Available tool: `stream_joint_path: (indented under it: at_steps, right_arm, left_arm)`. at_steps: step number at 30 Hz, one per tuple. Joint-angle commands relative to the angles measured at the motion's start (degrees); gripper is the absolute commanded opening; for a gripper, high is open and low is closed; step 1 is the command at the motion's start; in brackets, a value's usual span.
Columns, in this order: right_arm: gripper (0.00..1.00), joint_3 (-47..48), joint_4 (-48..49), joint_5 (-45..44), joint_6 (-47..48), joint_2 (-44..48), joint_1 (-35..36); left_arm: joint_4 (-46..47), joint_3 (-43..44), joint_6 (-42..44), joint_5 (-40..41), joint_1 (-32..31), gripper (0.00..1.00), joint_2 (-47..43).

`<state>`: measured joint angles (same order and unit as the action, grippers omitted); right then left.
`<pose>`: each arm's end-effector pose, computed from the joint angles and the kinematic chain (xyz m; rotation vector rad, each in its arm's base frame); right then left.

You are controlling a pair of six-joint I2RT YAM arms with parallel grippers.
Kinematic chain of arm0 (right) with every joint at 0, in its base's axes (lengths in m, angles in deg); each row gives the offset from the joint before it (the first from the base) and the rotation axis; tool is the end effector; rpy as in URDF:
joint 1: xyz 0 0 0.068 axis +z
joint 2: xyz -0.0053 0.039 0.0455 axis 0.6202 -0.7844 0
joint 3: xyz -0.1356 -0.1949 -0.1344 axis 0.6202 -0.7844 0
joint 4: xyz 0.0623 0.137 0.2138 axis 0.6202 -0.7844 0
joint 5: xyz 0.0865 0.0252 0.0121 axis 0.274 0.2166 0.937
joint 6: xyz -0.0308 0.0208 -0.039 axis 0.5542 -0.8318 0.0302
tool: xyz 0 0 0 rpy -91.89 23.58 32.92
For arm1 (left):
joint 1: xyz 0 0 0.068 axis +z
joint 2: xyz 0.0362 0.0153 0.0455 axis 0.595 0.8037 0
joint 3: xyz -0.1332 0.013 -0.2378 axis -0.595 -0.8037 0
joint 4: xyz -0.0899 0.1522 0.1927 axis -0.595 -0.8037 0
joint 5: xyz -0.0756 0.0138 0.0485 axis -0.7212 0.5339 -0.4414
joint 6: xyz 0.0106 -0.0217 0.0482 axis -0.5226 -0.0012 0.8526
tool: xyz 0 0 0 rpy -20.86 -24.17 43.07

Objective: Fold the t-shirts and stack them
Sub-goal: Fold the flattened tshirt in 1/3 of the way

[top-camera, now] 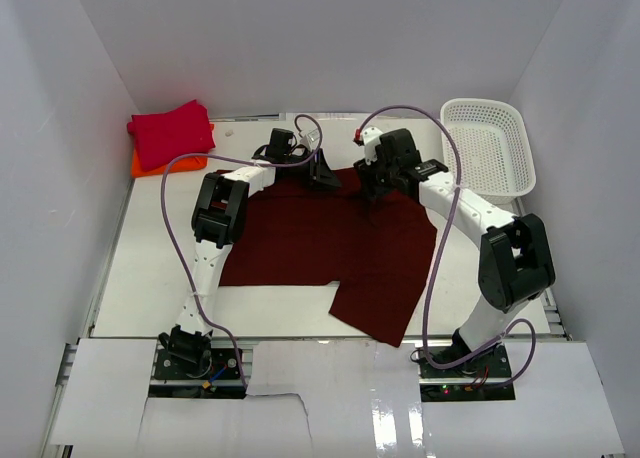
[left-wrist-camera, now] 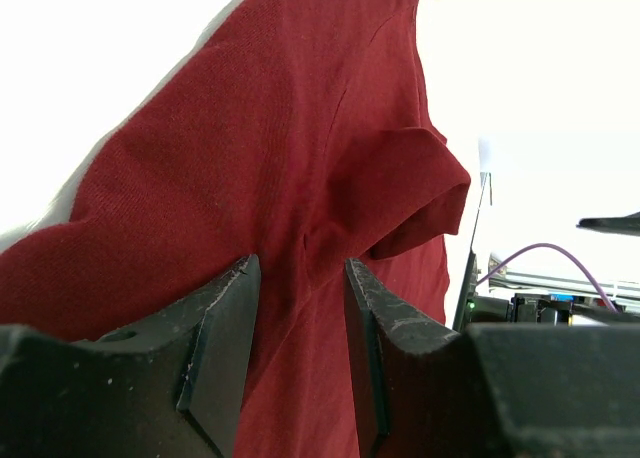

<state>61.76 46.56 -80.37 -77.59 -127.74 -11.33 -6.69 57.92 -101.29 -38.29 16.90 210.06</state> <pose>0.3431 0.1782 0.2701 -0.7482 2.1502 0.2564 0.4999 -0.2097 0.1041 0.3262 2.3765 -1.5691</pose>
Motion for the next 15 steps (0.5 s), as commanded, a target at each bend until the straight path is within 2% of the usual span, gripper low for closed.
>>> stream_joint_path:
  at_steps: [1, 6, 15]
  right_arm:
    - [0.49, -1.87, 1.98, -9.75, 4.87, 1.17, 1.91]
    - [0.45, -0.30, -1.36, -6.87, 4.87, -2.08, 2.00]
    - [0.43, 4.62, -3.91, -2.03, 4.70, -9.02, 2.09]
  left_arm:
    - [-2.99, -0.88, 1.83, 1.18, -0.86, 0.50, -0.18]
    - [-3.17, -0.53, 1.83, 1.18, -0.86, 0.50, -0.10]
    - [-3.43, -0.26, 2.00, 1.10, -0.86, 0.50, 0.17]
